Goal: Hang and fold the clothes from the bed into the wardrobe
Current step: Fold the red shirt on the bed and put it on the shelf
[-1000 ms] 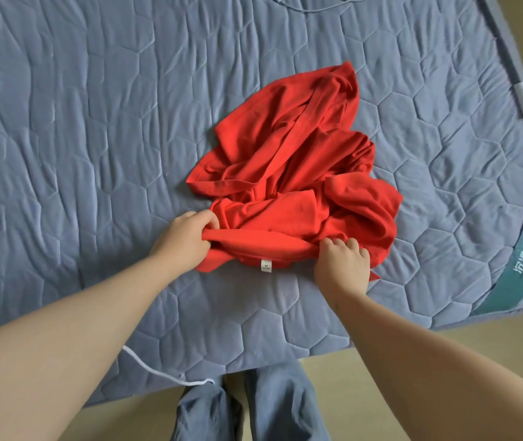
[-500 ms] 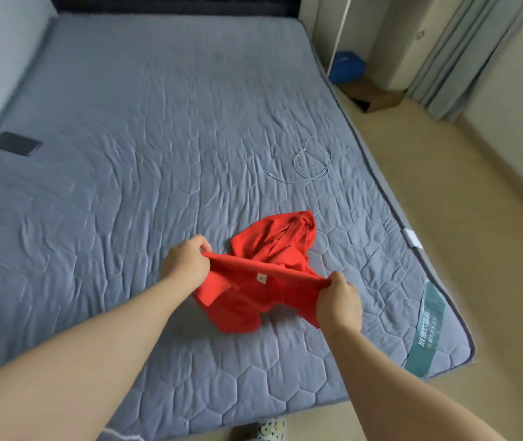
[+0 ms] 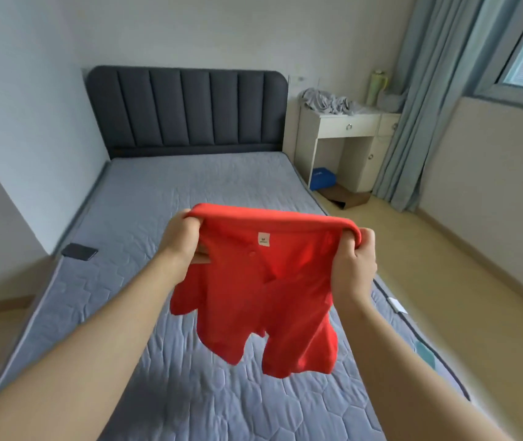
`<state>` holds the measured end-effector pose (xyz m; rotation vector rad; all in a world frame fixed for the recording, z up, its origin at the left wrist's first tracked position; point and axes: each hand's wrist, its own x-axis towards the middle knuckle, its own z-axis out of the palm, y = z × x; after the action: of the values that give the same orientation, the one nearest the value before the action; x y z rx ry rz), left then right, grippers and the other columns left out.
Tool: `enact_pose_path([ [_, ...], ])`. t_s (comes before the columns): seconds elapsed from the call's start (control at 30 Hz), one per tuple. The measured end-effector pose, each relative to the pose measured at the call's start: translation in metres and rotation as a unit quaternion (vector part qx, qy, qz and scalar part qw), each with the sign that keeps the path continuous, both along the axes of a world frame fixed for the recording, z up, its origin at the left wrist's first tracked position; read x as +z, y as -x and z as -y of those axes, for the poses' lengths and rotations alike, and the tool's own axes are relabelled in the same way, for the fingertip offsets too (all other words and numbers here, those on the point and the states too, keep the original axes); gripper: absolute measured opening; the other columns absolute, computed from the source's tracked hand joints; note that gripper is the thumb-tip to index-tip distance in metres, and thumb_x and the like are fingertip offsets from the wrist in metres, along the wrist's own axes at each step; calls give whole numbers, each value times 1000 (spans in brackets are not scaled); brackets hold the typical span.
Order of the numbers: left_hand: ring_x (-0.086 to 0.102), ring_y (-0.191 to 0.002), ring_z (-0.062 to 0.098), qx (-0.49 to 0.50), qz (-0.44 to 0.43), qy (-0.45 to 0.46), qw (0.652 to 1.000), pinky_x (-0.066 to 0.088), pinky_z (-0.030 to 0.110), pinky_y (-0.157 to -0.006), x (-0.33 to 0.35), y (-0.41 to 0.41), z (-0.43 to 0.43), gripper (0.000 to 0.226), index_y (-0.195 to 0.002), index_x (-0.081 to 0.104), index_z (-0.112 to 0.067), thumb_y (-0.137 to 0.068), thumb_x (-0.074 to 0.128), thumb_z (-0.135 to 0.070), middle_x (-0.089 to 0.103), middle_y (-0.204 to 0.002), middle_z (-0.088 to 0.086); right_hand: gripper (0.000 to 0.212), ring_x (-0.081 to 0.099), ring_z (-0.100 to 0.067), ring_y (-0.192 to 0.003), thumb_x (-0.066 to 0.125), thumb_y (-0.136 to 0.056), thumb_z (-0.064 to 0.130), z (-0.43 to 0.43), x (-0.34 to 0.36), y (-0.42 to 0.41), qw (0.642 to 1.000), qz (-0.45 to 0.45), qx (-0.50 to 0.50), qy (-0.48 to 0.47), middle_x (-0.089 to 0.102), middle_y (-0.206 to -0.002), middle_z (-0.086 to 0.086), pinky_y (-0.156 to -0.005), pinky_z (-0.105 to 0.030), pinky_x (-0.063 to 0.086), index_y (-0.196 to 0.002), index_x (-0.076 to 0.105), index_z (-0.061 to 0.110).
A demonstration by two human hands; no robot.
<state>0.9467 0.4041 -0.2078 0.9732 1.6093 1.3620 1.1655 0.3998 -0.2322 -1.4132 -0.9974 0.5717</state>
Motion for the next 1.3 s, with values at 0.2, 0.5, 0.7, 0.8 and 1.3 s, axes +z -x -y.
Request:
enact_pose_path([
  [0.2, 50, -55, 17, -99, -82, -18, 992, 41, 23, -52, 61, 14, 21, 16, -70, 58, -21, -83, 52, -29, 54, -65, 4, 33, 32, -1, -45, 46, -88, 19, 4, 47, -6, 995, -91, 38, -32, 35, -51, 14, -41, -15, 27, -56, 41, 25],
  [0.5, 49, -36, 14, -150, -95, 307, 935, 45, 21, -47, -42, 23, -32, 32, -66, 45, -15, -92, 41, -32, 43, -47, 1, 24, 39, -19, -51, 50, -82, 28, -53, -44, -19, 959, 49, 104, 261, 41, -54, 0, -50, -28, 29, -62, 46, 17],
  [0.7, 54, -51, 22, -131, -19, 419, 898, 53, 31, -40, -151, 18, -80, 25, -83, 50, -9, -95, 44, -30, 48, -68, 11, 33, 51, -26, -73, 46, -87, 38, -111, -153, -25, 888, 217, 94, 393, 53, -63, -1, -69, -31, 35, -64, 47, 14],
  [0.8, 59, -72, 24, -80, 29, 435, 897, 54, 34, -40, -195, 18, -118, 19, -102, 49, -10, -94, 48, -28, 55, -89, 11, 30, 54, -30, -90, 44, -90, 36, -159, -197, -23, 864, 248, 128, 419, 60, -87, -10, -74, -32, 37, -66, 47, 17],
  [1.3, 59, -93, 29, 119, 97, 276, 949, 51, 34, -47, -323, 23, -320, 29, -104, 49, -11, -83, 64, -24, 50, -116, 11, 25, 65, -26, -63, 34, -95, 20, -381, -314, 22, 919, -22, 69, 387, 58, -99, -14, -66, -45, 58, -103, 55, 11],
])
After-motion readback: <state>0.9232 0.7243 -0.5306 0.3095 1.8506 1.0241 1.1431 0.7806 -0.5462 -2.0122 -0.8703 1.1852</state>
